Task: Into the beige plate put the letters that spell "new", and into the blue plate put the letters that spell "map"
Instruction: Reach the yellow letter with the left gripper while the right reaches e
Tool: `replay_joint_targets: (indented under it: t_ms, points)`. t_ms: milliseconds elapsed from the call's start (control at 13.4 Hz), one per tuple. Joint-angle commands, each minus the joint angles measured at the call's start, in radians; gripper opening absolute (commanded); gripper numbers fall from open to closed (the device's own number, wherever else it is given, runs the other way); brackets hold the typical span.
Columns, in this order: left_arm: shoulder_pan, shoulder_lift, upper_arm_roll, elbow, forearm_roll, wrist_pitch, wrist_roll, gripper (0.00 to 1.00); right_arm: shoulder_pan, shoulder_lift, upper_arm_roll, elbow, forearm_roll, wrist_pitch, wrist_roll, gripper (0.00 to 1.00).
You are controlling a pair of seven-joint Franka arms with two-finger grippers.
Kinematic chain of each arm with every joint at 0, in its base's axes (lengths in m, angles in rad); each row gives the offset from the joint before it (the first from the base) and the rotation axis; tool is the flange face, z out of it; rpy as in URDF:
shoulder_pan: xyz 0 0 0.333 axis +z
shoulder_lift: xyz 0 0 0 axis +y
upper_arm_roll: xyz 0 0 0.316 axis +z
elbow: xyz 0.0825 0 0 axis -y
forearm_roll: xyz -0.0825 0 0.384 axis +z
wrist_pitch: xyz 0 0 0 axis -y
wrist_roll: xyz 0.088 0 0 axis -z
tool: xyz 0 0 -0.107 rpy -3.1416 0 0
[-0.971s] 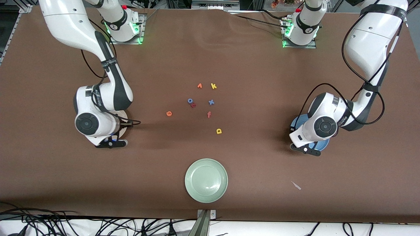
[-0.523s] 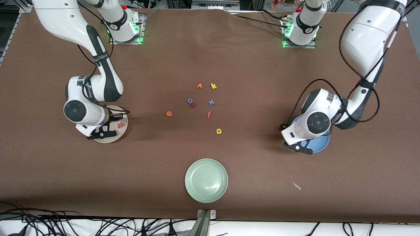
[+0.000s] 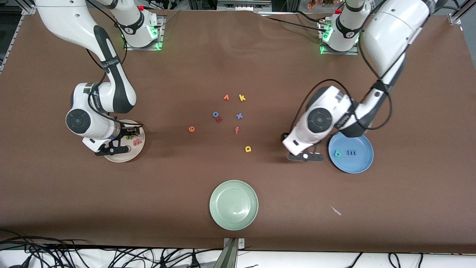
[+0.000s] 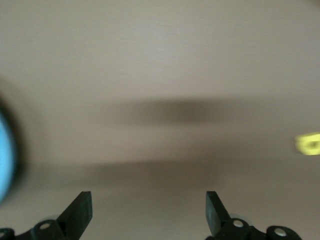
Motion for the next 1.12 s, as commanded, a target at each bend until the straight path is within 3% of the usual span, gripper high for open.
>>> replay_joint_targets:
  t_ms: [0, 149, 373, 523, 672, 1046]
  points:
    - [-0.101, 0.126, 0.013, 0.172, -0.032, -0.011, -0.131, 1.0, 0.011, -0.02, 0.038, 0.024, 0.022, -0.035, 0.065, 1.0]
    - [-0.152, 0.186, 0.016, 0.229, -0.03, 0.034, -0.209, 1.0, 0.011, -0.01, 0.087, 0.038, 0.022, -0.022, 0.182, 1.0]
    - [-0.203, 0.237, 0.036, 0.236, -0.024, 0.162, -0.298, 1.0, 0.014, -0.01, 0.176, 0.04, 0.022, 0.0, 0.361, 1.0]
    - [-0.261, 0.238, 0.107, 0.254, -0.025, 0.193, -0.305, 1.0, 0.026, -0.01, 0.224, 0.029, 0.022, 0.032, 0.438, 1.0]
    - [-0.322, 0.254, 0.159, 0.282, -0.022, 0.21, -0.298, 1.0, 0.07, -0.009, 0.23, 0.026, 0.02, 0.058, 0.507, 1.0]
    - [-0.347, 0.271, 0.178, 0.279, 0.011, 0.249, -0.246, 0.96, 0.167, 0.016, 0.232, -0.016, 0.02, 0.198, 0.63, 1.0]
